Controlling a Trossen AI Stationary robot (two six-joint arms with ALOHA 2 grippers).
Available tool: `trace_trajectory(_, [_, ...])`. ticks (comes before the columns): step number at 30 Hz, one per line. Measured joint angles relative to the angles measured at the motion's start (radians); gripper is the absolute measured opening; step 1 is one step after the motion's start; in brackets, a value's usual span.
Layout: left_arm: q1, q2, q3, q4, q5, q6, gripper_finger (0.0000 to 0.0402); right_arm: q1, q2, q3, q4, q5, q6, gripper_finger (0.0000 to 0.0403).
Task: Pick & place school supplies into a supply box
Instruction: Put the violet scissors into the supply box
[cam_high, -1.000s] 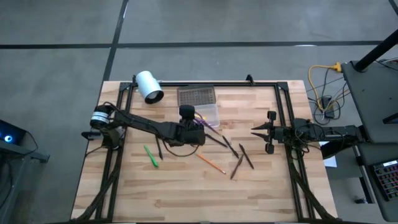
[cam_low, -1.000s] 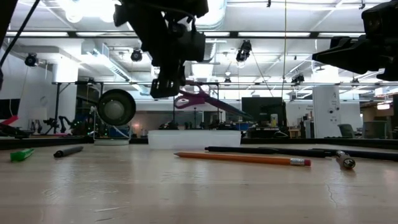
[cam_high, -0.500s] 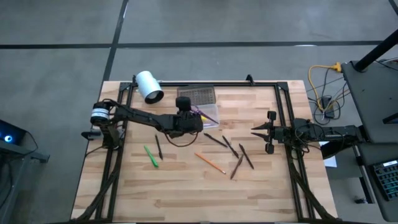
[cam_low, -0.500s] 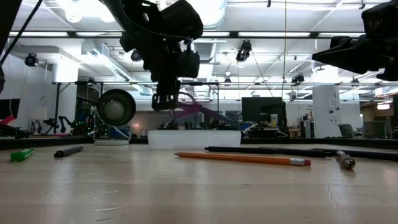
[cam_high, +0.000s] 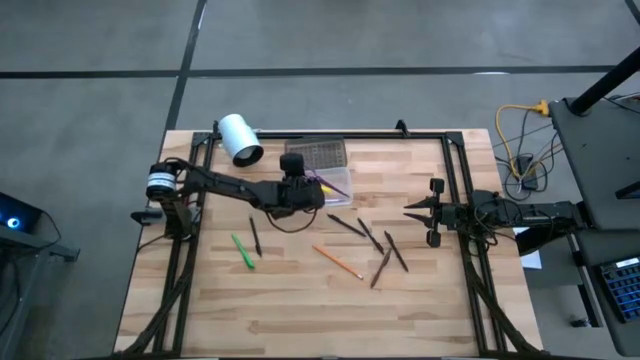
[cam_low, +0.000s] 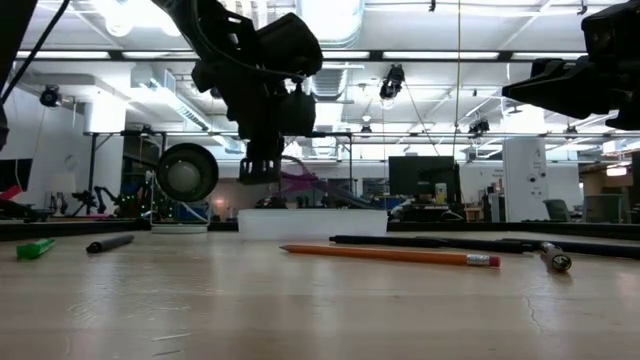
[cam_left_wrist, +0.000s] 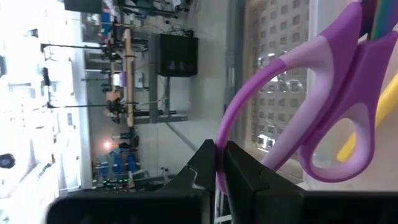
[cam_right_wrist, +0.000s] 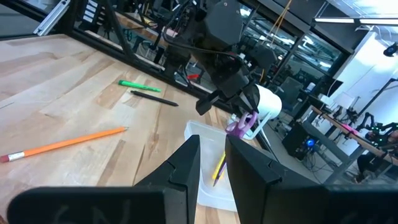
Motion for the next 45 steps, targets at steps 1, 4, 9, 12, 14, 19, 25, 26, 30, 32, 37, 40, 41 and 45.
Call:
trace_trajectory(1, [0.002, 0.0, -0.002, 0.001, 0.013, -0.001, 0.0001, 0.0, 0.0, 0.0, 0.0, 0.0, 0.0, 0.0068])
trace_trajectory(4, [0.005, 0.0, -0.008, -0.001, 0.044, -0.012, 0.0001, 0.0, 0.001, 0.0, 0.0, 0.0, 0.0, 0.0068])
trace_trajectory(9, [0.007, 0.0, -0.012, -0.001, 0.079, -0.035, 0.0001, 0.0, 0.001, 0.0, 0.0, 0.0, 0.0, 0.0068])
trace_trajectory(12, [0.007, 0.0, -0.013, -0.001, 0.102, -0.038, 0.0002, 0.0, 0.001, 0.0, 0.0, 0.0, 0.0, 0.0068])
trace_trajectory(14, [0.007, 0.0, -0.016, -0.001, 0.119, -0.039, 0.0002, 0.0, 0.001, 0.0, 0.0, 0.0, 0.0, 0.0068])
trace_trajectory(19, [0.007, 0.0, -0.022, -0.02, 0.128, -0.068, 0.0002, 0.0, 0.001, 0.0, 0.0, 0.0, 0.0, 0.0068])
trace_trajectory(25, [0.008, 0.001, -0.023, -0.074, 0.199, -0.115, 0.0003, 0.0, 0.001, 0.0, 0.0, 0.0, 0.0, 0.0068])
trace_trajectory(26, [0.01, 0.001, -0.023, -0.078, 0.209, -0.123, 0.0003, 0.0, 0.001, 0.0, 0.0, 0.0, 0.0, 0.0068])
trace_trajectory(30, [0.013, 0.001, -0.023, -0.1, 0.235, -0.132, 0.0003, 0.0, 0.001, 0.0, 0.0, 0.0, 0.0, 0.0068])
trace_trajectory(32, [0.013, 0.001, -0.023, -0.1, 0.236, -0.132, 0.0003, 0.0, 0.001, 0.0, 0.0, 0.0, 0.0, 0.0068])
trace_trajectory(37, [0.013, 0.001, -0.023, -0.1, 0.236, -0.134, 0.0004, 0.0, 0.001, 0.0, 0.0, 0.0, 0.0, 0.0068])
trace_trajectory(40, [0.013, 0.001, -0.023, -0.101, 0.249, -0.146, 0.0012, 0.0, 0.001, 0.0, 0.0, 0.0, 0.0, 0.0068])
trace_trajectory(41, [0.013, 0.001, -0.023, -0.101, 0.259, -0.149, 0.0017, 0.0, 0.001, 0.0, 0.0, 0.0, 0.0, 0.0068])
trace_trajectory(45, [0.013, 0.001, -0.023, -0.101, 0.287, -0.15, 0.0037, 0.0, 0.001, 0.0, 0.0, 0.0, 0.0, 0.0068])
